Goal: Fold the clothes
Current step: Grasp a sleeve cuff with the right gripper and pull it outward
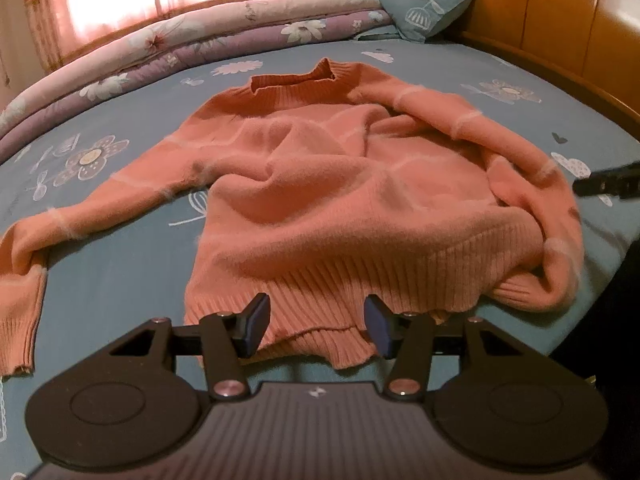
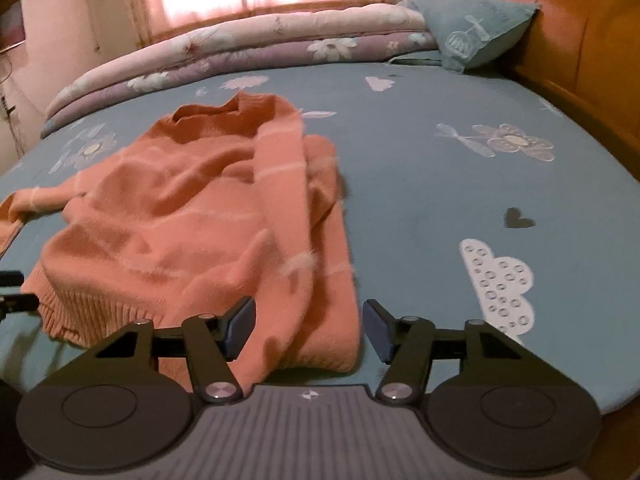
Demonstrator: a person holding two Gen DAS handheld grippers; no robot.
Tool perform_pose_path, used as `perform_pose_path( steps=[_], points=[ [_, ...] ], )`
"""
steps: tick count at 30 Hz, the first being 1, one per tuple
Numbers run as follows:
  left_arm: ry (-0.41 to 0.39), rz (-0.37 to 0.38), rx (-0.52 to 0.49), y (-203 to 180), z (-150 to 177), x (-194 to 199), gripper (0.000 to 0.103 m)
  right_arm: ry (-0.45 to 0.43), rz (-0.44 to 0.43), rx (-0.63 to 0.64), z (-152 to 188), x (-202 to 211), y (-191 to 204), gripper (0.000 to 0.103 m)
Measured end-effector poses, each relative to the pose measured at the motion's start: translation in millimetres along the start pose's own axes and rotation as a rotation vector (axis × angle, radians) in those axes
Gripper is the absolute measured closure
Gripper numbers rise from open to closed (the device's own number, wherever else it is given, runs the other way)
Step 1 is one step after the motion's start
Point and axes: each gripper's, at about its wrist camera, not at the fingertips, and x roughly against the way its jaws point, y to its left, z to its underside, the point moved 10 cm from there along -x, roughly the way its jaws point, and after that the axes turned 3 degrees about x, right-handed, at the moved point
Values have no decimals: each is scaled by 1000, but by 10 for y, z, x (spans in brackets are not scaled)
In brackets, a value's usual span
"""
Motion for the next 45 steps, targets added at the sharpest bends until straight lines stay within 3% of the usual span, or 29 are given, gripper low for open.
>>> perform_pose_path(
  steps=[5, 11, 13, 14, 15, 17, 18, 19, 22, 25, 35, 45],
  points=[
    [0, 2, 19, 3, 5, -6, 49, 52, -46, -16, 68, -184, 170, 39],
    [12, -2, 21, 1, 63, -17, 41, 74, -57, -48, 61, -297, 173, 38],
    [15, 5, 20, -18, 74, -17, 41, 55, -74, -68, 34, -272, 169, 53],
    [16, 6, 17, -30, 71, -17, 41, 41, -87, -70, 15, -249, 177, 68],
    [17, 7, 14, -41, 69, -17, 41, 33, -90, -67, -2, -234, 187, 76],
    [18, 12, 10, -68, 57, -21, 41, 59, -67, -34, 2, -275, 192, 78],
    [15, 16, 13, -82, 42, -21, 41, 63, -53, -29, 5, -297, 173, 92],
    [11, 20, 17, -96, 22, -15, 41, 64, -40, -26, 10, -311, 155, 96],
    [3, 29, 15, -153, -24, 12, 40, 46, -28, -22, -41, -289, 109, 97],
    [2, 32, -15, -212, -41, 37, 37, 14, 63, 53, -154, -240, 37, 97],
    [-8, 13, -17, -226, -92, 87, 36, -76, 249, 203, -801, -137, -492, 97],
    [9, -8, -9, -163, -105, 68, 36, -12, 429, 232, -1296, -599, -1297, 97]
  ],
)
